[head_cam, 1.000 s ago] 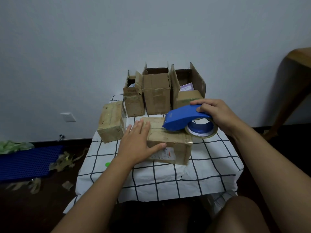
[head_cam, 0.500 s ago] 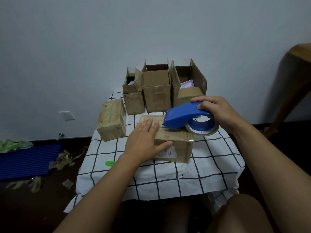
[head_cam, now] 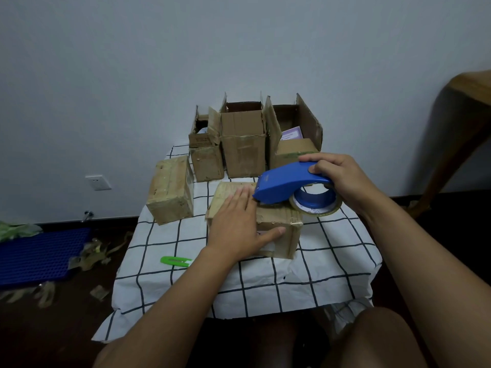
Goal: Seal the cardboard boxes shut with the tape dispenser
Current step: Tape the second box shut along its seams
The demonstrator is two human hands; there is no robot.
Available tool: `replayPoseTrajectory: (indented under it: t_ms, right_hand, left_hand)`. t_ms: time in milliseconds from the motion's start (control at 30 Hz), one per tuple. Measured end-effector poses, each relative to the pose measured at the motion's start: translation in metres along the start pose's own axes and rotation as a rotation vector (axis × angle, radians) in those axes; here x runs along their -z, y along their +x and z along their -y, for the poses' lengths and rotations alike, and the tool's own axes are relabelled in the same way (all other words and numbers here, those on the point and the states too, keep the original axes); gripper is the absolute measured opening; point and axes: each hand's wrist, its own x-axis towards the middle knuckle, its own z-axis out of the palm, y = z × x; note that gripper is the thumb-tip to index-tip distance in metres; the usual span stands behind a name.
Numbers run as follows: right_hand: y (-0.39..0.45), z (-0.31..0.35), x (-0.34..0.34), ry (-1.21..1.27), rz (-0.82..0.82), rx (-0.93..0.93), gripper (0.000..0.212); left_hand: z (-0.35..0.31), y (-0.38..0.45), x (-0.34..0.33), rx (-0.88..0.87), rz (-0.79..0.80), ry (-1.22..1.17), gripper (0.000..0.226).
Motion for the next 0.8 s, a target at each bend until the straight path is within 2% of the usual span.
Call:
replayPoseTrajectory:
  t_ms: [367, 467, 700, 800]
  right_hand:
    - [0.003, -0.002, 0.011, -0.063, 0.072, -0.003, 0.026]
    - [0.000, -0.007, 0.034, -0.086, 0.013, -0.017, 0.028]
    - [-0.009, -0.023, 0.050, 0.007, 0.009, -0.031, 0.029]
    - [-0.010, -0.026, 0.051, 0.019, 0.009, -0.018, 0.028]
  left_hand:
    - [0.005, 0.001, -0.003, 0.051, -0.011, 0.008, 0.115]
    - [0.006, 0.001, -0.005, 0.061, -0.008, 0.023, 0.116]
    - [0.003, -0.001, -0.006, 0.050, -0.028, 0.030, 0.095]
    - [0.002, -0.002, -0.002, 0.050, -0.012, 0.036, 0.095]
